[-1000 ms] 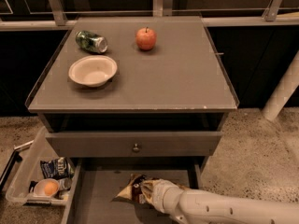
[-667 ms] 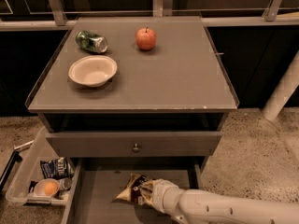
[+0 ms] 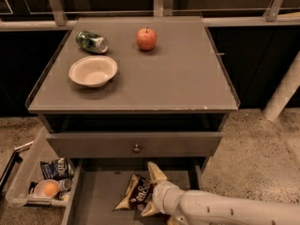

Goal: Place brown chip bag into middle drawer

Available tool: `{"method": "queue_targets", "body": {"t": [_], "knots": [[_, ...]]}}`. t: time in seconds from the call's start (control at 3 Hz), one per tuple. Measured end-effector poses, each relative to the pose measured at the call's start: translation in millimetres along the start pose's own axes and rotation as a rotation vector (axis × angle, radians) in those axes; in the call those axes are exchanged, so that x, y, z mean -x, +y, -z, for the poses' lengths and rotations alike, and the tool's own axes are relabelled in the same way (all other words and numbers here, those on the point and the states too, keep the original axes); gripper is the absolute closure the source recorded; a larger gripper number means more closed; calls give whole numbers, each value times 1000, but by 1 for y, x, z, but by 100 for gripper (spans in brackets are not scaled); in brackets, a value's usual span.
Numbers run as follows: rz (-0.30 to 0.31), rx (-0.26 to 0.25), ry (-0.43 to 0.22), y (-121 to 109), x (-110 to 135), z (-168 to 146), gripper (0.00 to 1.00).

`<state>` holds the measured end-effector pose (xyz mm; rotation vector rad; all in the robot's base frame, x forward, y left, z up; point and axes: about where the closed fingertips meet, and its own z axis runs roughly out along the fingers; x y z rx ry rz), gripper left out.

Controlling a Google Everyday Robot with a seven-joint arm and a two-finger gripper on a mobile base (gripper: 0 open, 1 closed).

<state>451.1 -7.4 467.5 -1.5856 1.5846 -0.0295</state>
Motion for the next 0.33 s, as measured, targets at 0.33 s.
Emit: {"method": "queue_targets", "body": {"t": [0.33], "knots": [[0,0,0,0,0,0,0]]}}
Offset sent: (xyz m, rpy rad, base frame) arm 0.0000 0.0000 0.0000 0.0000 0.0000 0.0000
